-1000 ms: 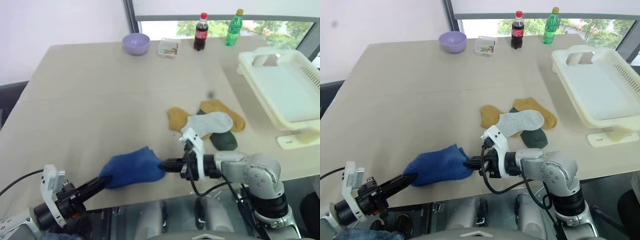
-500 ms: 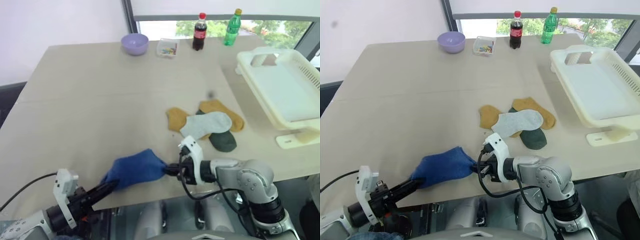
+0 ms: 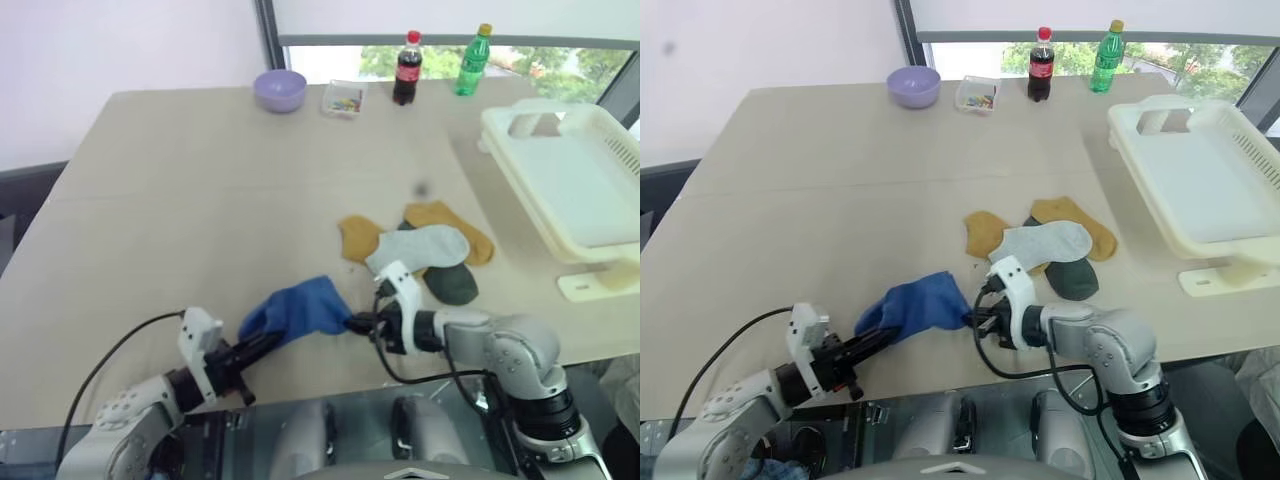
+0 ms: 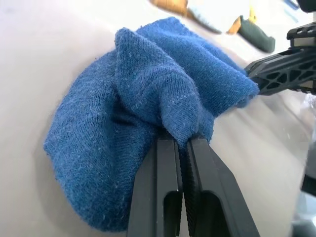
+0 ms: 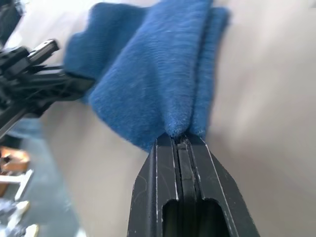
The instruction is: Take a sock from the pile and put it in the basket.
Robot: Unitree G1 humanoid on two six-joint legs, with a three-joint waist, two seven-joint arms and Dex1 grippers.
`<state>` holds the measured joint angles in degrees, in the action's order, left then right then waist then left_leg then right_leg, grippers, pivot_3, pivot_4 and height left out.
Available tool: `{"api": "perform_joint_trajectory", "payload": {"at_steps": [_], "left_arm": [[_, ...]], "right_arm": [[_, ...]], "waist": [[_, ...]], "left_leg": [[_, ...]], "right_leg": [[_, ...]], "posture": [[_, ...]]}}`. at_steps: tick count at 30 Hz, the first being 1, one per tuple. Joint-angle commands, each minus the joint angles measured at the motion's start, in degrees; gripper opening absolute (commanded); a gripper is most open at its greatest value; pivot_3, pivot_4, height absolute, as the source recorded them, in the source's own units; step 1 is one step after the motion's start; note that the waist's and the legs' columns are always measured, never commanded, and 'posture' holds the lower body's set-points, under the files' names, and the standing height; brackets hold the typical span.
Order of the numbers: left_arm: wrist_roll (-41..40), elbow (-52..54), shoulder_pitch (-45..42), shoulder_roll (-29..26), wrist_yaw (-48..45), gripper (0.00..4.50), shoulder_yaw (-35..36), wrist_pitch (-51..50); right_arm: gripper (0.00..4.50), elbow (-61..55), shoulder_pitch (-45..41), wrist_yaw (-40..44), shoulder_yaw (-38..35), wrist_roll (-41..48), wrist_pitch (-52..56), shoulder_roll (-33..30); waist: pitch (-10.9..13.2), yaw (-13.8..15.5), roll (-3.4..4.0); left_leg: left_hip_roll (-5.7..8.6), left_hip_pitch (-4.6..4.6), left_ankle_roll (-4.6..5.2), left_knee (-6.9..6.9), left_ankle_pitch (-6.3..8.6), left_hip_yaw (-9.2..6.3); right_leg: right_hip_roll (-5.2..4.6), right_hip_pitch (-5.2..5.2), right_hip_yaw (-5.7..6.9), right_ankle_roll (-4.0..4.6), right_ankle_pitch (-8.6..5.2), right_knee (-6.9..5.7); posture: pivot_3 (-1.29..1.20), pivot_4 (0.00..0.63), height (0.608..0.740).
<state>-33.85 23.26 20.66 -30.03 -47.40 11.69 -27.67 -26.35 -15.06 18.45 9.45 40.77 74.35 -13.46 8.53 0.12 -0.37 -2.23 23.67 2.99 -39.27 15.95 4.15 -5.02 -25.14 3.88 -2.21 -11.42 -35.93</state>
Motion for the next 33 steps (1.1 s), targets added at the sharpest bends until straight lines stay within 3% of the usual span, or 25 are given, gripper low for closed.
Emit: {"api": "perform_joint_trajectory", "payload": {"at_steps": [1,5,8,12,17,20,22,24,33], "left_arm": [[1.64,-2.51,-1.92,0.55,1.84,0.09,-2.69,-0.79],[2.33,-4.56,-4.38,-1.19,0.58,0.09,-2.68,0.15],[3.64,-6.47,-6.20,-2.53,-0.01,0.00,-3.25,1.35],[4.46,-8.12,-8.60,-2.80,0.13,0.00,-4.33,1.91],[4.94,-8.76,-10.18,-2.53,0.22,0.00,-5.51,1.78],[5.63,-9.34,-10.64,-2.45,0.07,0.00,-6.22,2.10],[6.09,-10.32,-11.15,-2.56,-0.42,0.00,-6.84,2.45],[6.40,-11.20,-11.99,-2.89,-1.16,0.00,-7.57,2.76],[7.93,-16.18,-15.24,-5.84,-6.67,0.00,-9.81,5.83]], "right_arm": [[0.00,-3.43,0.40,-0.35,-3.24,1.03,0.38,-0.99],[0.00,-5.11,1.16,-1.07,-5.58,0.66,0.15,-2.27],[0.87,-5.38,1.28,-1.40,-5.97,-0.26,-1.23,-3.06],[2.79,-7.66,1.21,0.04,-6.52,0.92,-1.81,-5.05],[2.79,-14.01,-1.56,5.70,-3.88,-1.44,-10.87,-10.88],[2.79,-12.99,-4.83,7.89,3.02,-9.49,-20.34,-13.97],[2.79,-6.41,-8.53,12.40,12.03,-17.62,-29.55,-15.36],[2.79,0.75,-11.73,16.51,18.04,-23.30,-38.25,-14.72],[2.79,17.98,-16.17,29.19,21.44,-27.15,-53.60,-8.26]], "waist": [[-0.04,0.13,0.06],[-0.04,0.16,0.08],[-0.04,0.15,0.08],[-0.05,0.14,0.10],[-0.04,0.38,0.11],[-0.04,0.34,0.12],[-0.06,0.50,0.11],[-0.07,0.28,0.11],[-0.07,0.60,0.10]], "left_leg": [[0.00,0.00,0.00,0.00,0.00,0.00],[-0.02,0.03,0.00,0.01,0.00,-0.01],[-0.02,0.03,0.00,0.01,0.00,0.00],[-0.03,0.01,0.00,0.01,-0.01,0.00],[-0.02,0.02,0.00,0.01,-0.01,0.01],[0.00,0.00,0.00,0.00,-0.01,0.02],[0.00,0.00,-0.01,0.00,-0.02,-0.01],[0.05,-0.05,-0.01,0.00,-0.02,0.06],[0.05,-0.09,-0.03,-0.04,-0.05,0.02]], "right_leg": [[0.01,0.00,0.00,0.00,0.00,0.00],[0.08,0.00,0.00,0.01,0.00,-0.02],[0.08,0.00,0.00,0.01,0.00,-0.02],[0.09,0.00,0.00,0.00,0.00,-0.03],[0.07,0.00,-0.02,0.00,0.00,-0.02],[0.10,0.00,-0.02,-0.13,-0.08,-0.03],[0.13,0.01,0.01,-0.09,-0.07,-0.03],[0.12,0.02,-0.04,-0.09,-0.06,-0.03],[0.09,0.14,0.00,0.05,0.04,-0.02]], "posture": [[0.00,0.150,0.740],[0.00,0.150,0.740],[0.00,0.150,0.740],[0.00,0.150,0.740],[0.00,0.150,0.740],[0.00,0.150,0.740],[0.00,0.150,0.740],[0.00,0.150,0.740],[0.00,0.150,0.740]]}}
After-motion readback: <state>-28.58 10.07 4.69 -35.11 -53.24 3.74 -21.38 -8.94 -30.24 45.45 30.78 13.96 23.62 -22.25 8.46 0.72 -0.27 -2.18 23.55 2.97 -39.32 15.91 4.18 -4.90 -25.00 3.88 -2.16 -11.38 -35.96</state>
